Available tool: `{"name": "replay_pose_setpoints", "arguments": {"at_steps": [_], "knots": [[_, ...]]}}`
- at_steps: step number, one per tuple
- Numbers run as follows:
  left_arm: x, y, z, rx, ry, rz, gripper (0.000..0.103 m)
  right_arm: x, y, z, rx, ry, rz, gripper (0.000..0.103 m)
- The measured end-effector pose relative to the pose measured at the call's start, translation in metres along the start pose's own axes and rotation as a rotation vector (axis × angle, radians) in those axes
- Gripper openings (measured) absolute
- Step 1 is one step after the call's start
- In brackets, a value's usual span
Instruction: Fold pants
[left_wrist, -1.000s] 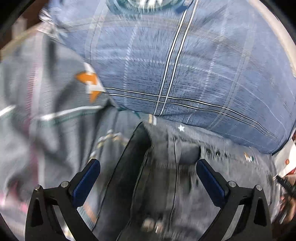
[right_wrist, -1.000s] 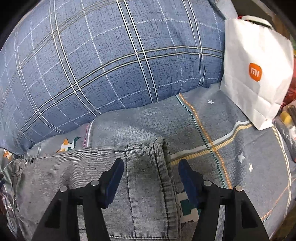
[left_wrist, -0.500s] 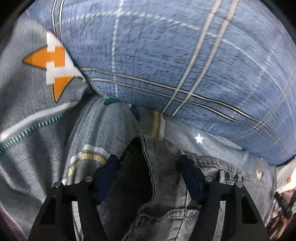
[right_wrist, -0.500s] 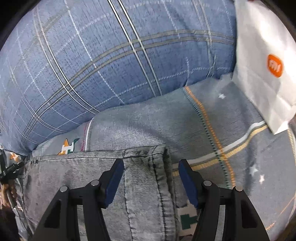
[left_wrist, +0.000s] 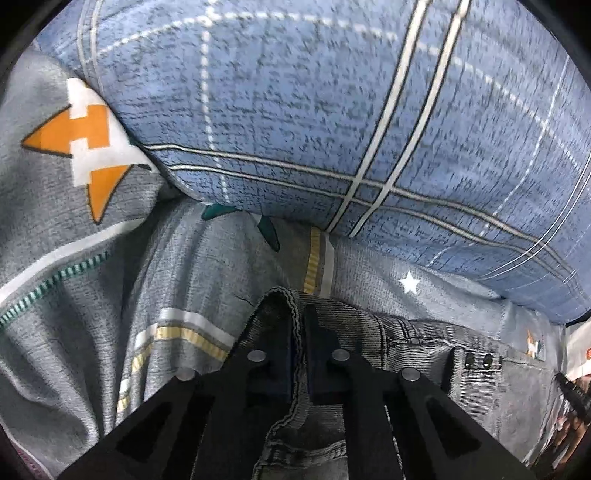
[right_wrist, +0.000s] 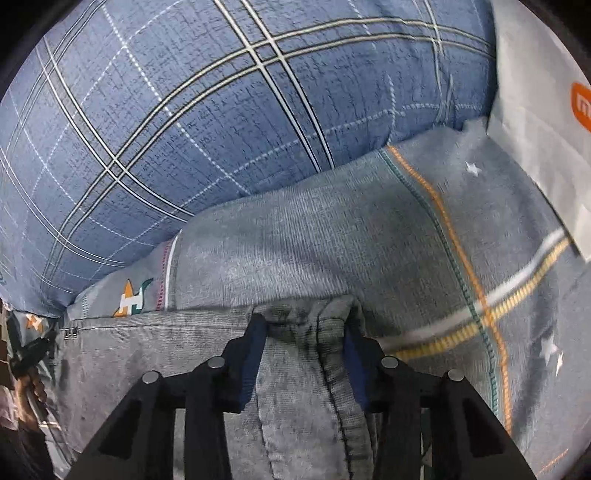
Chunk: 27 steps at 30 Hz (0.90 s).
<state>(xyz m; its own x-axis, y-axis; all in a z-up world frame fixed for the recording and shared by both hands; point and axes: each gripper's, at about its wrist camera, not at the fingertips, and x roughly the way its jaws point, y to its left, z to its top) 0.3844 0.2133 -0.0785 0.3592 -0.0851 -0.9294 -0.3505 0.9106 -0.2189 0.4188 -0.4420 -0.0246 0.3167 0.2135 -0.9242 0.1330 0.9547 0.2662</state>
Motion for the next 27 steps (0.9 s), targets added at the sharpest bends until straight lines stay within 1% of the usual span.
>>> {"name": "replay_pose_setpoints", "arguments": {"at_steps": [1,2,4,7,10,12,13,15,17,19,20,21,23,24,25,26,27], "knots": [[-0.001,-0.002,-0.001,0.003,-0.010,0.003,0.006,-0.003,0.000,0.001,-0.001,-0.011,-0.004,0.018],[-0.003,-0.005,-0.001,0.017,-0.013,0.008,0.002,-0.008,0.001,0.000,-0.003,-0.028,-0.002,0.012],[-0.017,-0.010,-0.002,0.037,-0.055,0.013,0.002,-0.024,0.007,-0.004,-0.033,-0.071,-0.007,0.012],[-0.050,-0.014,-0.008,0.029,-0.125,-0.027,0.002,-0.060,0.015,-0.017,-0.045,-0.149,0.019,0.012],[-0.100,-0.015,-0.022,0.043,-0.211,-0.064,0.002,-0.104,0.023,-0.039,-0.060,-0.222,0.063,0.012],[-0.140,-0.006,-0.038,0.036,-0.270,-0.098,0.002,-0.135,0.026,-0.055,-0.071,-0.270,0.087,0.012],[-0.167,0.002,-0.052,0.036,-0.307,-0.121,0.002,-0.152,0.028,-0.067,-0.079,-0.297,0.105,0.012],[-0.202,0.016,-0.078,0.049,-0.356,-0.143,0.002,-0.185,0.027,-0.095,-0.091,-0.352,0.143,0.012],[-0.243,0.033,-0.122,0.063,-0.407,-0.171,0.003,-0.209,0.022,-0.127,-0.105,-0.391,0.172,0.012],[-0.268,0.055,-0.162,0.063,-0.437,-0.195,0.003,-0.228,0.012,-0.169,-0.121,-0.407,0.214,0.012],[-0.272,0.069,-0.179,0.062,-0.442,-0.212,0.003,-0.230,0.007,-0.187,-0.134,-0.411,0.237,0.012],[-0.279,0.082,-0.199,0.068,-0.446,-0.226,0.003,-0.230,0.000,-0.213,-0.147,-0.405,0.257,0.012],[-0.276,0.111,-0.242,0.063,-0.434,-0.236,0.005,-0.214,-0.017,-0.258,-0.146,-0.348,0.271,0.012],[-0.266,0.124,-0.257,0.062,-0.402,-0.229,0.007,-0.191,-0.026,-0.287,-0.158,-0.264,0.258,0.015],[-0.246,0.135,-0.274,0.090,-0.323,-0.184,0.009,-0.167,-0.030,-0.306,-0.180,-0.161,0.227,0.017],[-0.229,0.141,-0.283,0.109,-0.259,-0.132,0.012,-0.148,-0.034,-0.318,-0.192,-0.087,0.197,0.022],[-0.212,0.147,-0.290,0.110,-0.201,-0.062,0.012,-0.128,-0.040,-0.337,-0.203,-0.012,0.144,0.029]]}}
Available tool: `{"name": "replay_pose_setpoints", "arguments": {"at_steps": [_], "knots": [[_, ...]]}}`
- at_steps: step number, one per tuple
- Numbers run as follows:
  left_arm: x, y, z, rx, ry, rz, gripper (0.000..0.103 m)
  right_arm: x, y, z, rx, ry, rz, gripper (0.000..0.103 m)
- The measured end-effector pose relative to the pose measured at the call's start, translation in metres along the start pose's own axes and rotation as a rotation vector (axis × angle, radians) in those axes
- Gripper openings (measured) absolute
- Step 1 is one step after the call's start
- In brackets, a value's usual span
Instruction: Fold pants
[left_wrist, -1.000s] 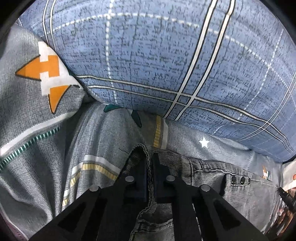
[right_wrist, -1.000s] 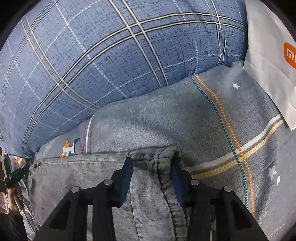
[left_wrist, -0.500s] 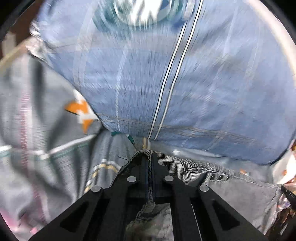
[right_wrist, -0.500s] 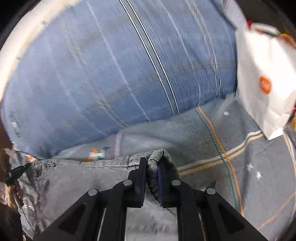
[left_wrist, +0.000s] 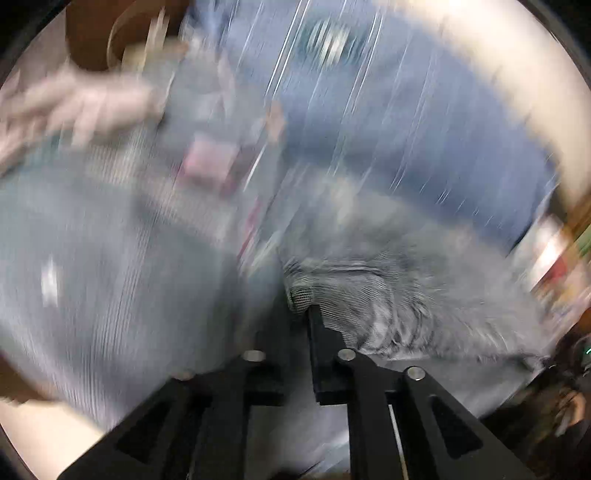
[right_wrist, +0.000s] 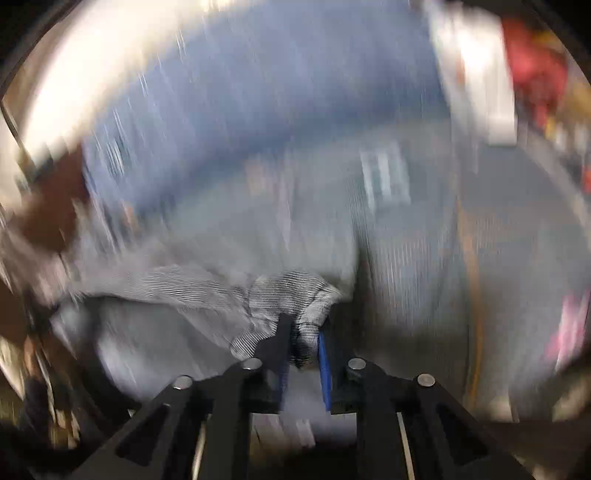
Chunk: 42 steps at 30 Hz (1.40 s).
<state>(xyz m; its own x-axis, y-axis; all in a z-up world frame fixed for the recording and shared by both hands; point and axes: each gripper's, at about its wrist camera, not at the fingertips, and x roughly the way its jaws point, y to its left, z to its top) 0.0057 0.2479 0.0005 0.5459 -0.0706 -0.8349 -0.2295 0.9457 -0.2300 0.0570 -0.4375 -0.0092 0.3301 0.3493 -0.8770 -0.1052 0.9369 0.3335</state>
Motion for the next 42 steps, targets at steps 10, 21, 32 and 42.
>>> {"name": "replay_pose_setpoints", "arguments": {"at_steps": [10,21,32,42], "knots": [[-0.046,-0.055,0.014,0.075,-0.226,0.065,0.069,-0.053,-0.027,0.029,0.223,-0.250,0.111,0.071],[0.074,-0.078,0.005,0.093,0.004,0.192,0.071,0.015,0.018,0.099,0.036,-0.064,-0.082,0.011],[0.075,-0.067,0.016,0.075,-0.033,0.211,0.078,0.040,-0.003,0.096,0.057,-0.030,-0.263,0.040],[0.035,-0.101,0.009,0.180,-0.194,0.243,0.078,0.002,0.176,0.110,-0.376,-0.117,0.117,0.050]]}}
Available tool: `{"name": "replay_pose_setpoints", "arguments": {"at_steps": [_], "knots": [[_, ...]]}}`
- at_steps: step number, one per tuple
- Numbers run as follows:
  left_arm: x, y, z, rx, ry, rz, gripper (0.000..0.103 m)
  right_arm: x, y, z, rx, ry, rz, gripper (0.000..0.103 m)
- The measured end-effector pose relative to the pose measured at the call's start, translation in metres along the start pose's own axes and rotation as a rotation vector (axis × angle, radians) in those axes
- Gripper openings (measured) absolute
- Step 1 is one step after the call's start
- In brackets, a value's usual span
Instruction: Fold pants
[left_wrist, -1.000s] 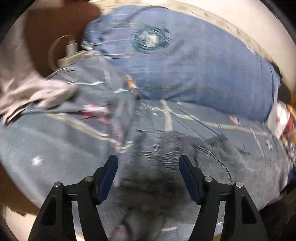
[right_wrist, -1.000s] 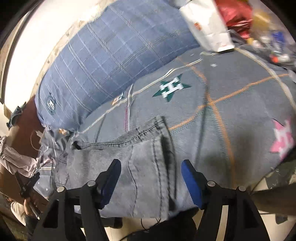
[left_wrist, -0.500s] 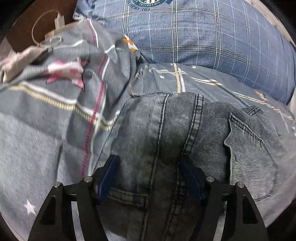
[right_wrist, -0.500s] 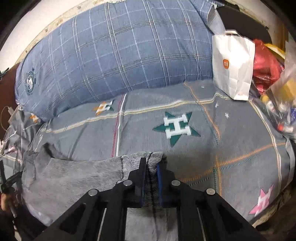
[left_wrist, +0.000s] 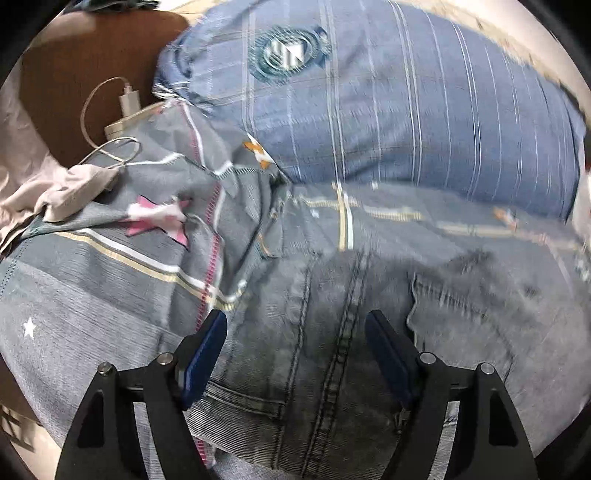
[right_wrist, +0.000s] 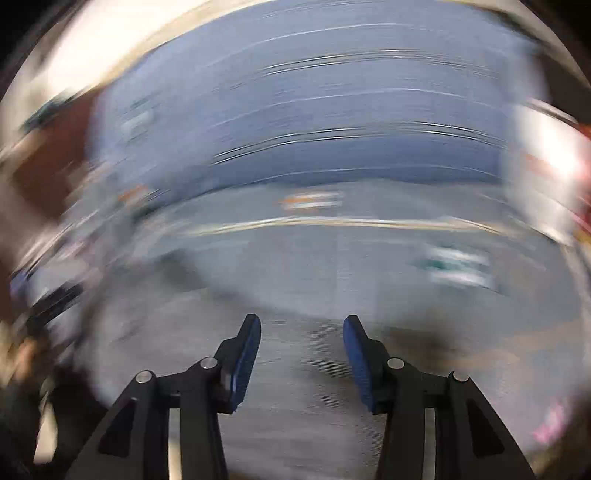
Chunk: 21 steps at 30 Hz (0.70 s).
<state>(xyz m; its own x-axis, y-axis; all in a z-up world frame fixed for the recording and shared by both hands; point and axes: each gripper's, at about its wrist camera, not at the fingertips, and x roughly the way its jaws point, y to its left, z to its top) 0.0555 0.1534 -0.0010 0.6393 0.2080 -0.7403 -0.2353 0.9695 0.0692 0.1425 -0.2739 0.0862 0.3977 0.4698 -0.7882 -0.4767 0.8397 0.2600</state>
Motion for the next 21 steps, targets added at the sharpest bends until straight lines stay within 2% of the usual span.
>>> {"name": "replay_pose_setpoints", "arguments": {"at_steps": [2,4,7,10,11,12,13,16,18,19,21], "knots": [[0.019,-0.007,-0.007,0.023,0.038,-0.003,0.078,0.037,0.039,0.019,-0.092,0.056,0.088,0.050],[0.029,-0.004,-0.014,0.015,0.069,-0.006,0.078,0.075,0.063,0.040,-0.126,0.108,0.124,0.050],[0.034,0.004,-0.016,-0.007,0.058,-0.011,0.078,0.132,0.074,0.079,-0.099,0.201,0.178,0.050],[0.038,0.015,-0.018,-0.048,0.070,-0.011,0.078,0.188,0.085,0.097,-0.078,0.333,0.195,0.049],[0.040,0.017,-0.017,-0.059,0.073,-0.024,0.078,0.199,0.088,0.099,-0.091,0.373,0.206,0.043],[0.040,0.019,-0.016,-0.065,0.071,-0.027,0.078,0.209,0.091,0.101,-0.109,0.391,0.204,0.013],[0.038,0.021,-0.016,-0.069,0.059,-0.021,0.078,0.209,0.094,0.104,-0.136,0.380,0.186,0.000],[0.025,0.019,-0.014,-0.056,-0.004,-0.015,0.078,0.203,0.099,0.125,-0.148,0.288,0.136,0.000],[0.015,0.011,-0.011,-0.032,-0.062,-0.032,0.078,0.213,0.097,0.135,-0.144,0.280,0.105,0.000],[0.012,0.005,-0.011,-0.011,-0.080,-0.042,0.078,0.220,0.093,0.137,-0.121,0.279,0.104,0.001],[0.015,-0.009,-0.010,0.044,-0.072,-0.051,0.078,0.219,0.083,0.132,-0.059,0.275,0.169,0.003]]}}
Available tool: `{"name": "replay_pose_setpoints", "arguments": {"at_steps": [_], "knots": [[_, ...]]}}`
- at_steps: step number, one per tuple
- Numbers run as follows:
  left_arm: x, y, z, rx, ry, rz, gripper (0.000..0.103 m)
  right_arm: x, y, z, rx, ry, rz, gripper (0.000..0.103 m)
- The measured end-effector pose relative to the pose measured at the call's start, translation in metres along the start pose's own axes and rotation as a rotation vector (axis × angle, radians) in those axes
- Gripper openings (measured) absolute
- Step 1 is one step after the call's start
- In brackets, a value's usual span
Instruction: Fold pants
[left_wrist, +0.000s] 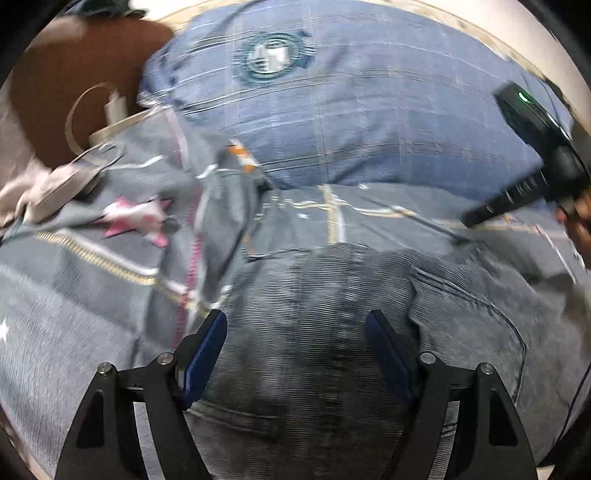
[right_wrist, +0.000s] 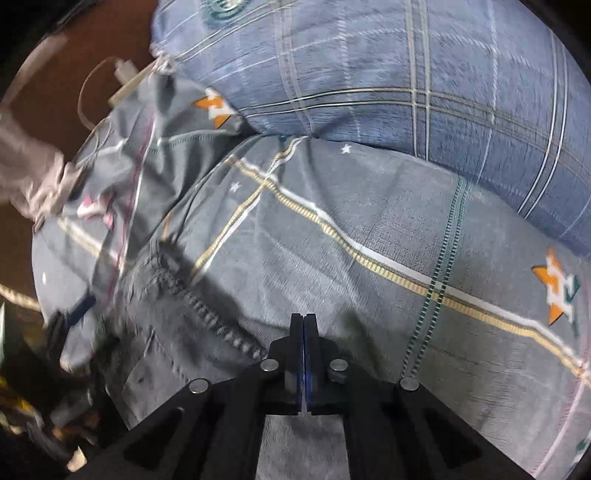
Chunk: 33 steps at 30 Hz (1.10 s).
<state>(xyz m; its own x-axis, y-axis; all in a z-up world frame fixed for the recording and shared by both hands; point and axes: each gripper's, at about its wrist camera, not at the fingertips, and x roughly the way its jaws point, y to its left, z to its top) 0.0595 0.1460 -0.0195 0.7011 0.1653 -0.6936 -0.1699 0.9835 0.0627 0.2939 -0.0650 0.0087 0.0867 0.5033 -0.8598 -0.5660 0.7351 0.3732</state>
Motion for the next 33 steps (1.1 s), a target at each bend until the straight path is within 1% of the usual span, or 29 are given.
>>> {"name": "replay_pose_setpoints", "arguments": {"at_steps": [2,4,5,6,7,9,10,11,12,13,14,15,17,18,19,21,22,23,24,25,27,28,29,30,32,33], "knots": [[0.002,-0.007,-0.003,0.025,0.022,-0.003,0.078,-0.012,-0.007,-0.010,0.010,-0.015,0.029,0.018],[0.000,-0.007,-0.003,0.026,0.018,-0.013,0.078,-0.027,-0.011,-0.021,0.030,-0.044,0.029,0.067],[-0.002,-0.007,-0.004,0.024,0.009,-0.016,0.078,-0.032,-0.014,-0.026,0.046,-0.054,0.036,0.073],[-0.003,-0.007,-0.003,0.020,0.002,-0.019,0.078,-0.030,-0.014,-0.027,0.056,-0.041,0.048,0.074],[-0.002,-0.007,-0.002,0.016,-0.002,-0.021,0.078,-0.025,-0.012,-0.026,0.049,-0.008,0.059,0.073],[-0.005,-0.005,-0.001,0.000,-0.010,-0.029,0.078,-0.008,-0.008,-0.025,0.031,0.043,0.060,0.072],[-0.006,-0.006,-0.001,-0.002,-0.012,-0.032,0.078,0.001,-0.007,-0.025,0.031,0.075,0.067,0.065],[-0.006,-0.005,-0.002,-0.001,-0.010,-0.029,0.078,0.014,-0.005,-0.026,0.018,0.128,0.073,0.053],[-0.002,-0.004,-0.002,0.000,-0.006,-0.024,0.078,0.022,-0.002,-0.028,-0.004,0.164,0.049,0.016],[-0.002,-0.004,-0.003,-0.001,-0.001,-0.020,0.078,0.025,0.004,-0.029,-0.043,0.174,0.008,0.011],[-0.001,-0.002,-0.004,-0.006,0.008,-0.017,0.078,0.022,0.010,-0.027,-0.071,0.162,-0.009,0.008],[0.001,-0.001,-0.004,-0.015,0.015,-0.016,0.078,0.013,0.015,-0.021,-0.091,0.126,-0.029,0.003],[0.001,0.001,-0.003,-0.031,0.016,-0.021,0.078,0.001,0.021,-0.008,-0.109,0.081,-0.051,0.003],[0.001,0.001,-0.002,-0.036,0.011,-0.027,0.078,0.000,0.024,-0.002,-0.126,0.074,-0.069,0.003],[0.001,0.000,-0.002,-0.035,0.007,-0.031,0.078,0.006,0.026,0.004,-0.148,0.073,-0.101,0.003],[0.003,-0.004,-0.002,-0.018,0.007,-0.029,0.078,0.031,0.020,0.005,-0.148,0.109,-0.146,0.003],[0.008,-0.007,-0.004,-0.001,0.022,-0.017,0.081,0.043,0.013,0.002,-0.130,0.119,-0.148,0.004],[0.020,-0.013,-0.009,0.037,0.077,0.009,0.084,0.049,0.008,-0.002,-0.104,0.113,-0.136,0.007],[0.030,-0.017,-0.013,0.064,0.125,0.029,0.084,0.044,0.003,-0.006,-0.072,0.076,-0.115,0.008],[0.032,-0.016,-0.015,0.054,0.124,0.028,0.084,0.034,-0.002,-0.010,-0.037,0.040,-0.107,0.018],[0.031,-0.011,-0.014,0.018,0.124,0.023,0.087,0.001,-0.006,-0.022,0.010,-0.060,-0.120,0.032],[0.032,-0.009,-0.013,0.010,0.134,0.015,0.088,-0.022,-0.008,-0.032,0.036,-0.122,-0.113,0.032],[0.033,-0.007,-0.013,-0.007,0.141,0.010,0.088,-0.044,-0.008,-0.044,0.054,-0.167,-0.103,0.032],[0.033,-0.006,-0.013,-0.021,0.144,0.008,0.088,-0.065,-0.007,-0.059,0.077,-0.205,-0.075,0.032],[0.032,-0.006,-0.013,-0.019,0.140,0.015,0.088,-0.088,-0.008,-0.086,0.122,-0.235,-0.004,0.032],[0.031,-0.007,-0.013,-0.013,0.135,0.021,0.088,-0.099,-0.009,-0.108,0.151,-0.244,0.053,0.033]]}}
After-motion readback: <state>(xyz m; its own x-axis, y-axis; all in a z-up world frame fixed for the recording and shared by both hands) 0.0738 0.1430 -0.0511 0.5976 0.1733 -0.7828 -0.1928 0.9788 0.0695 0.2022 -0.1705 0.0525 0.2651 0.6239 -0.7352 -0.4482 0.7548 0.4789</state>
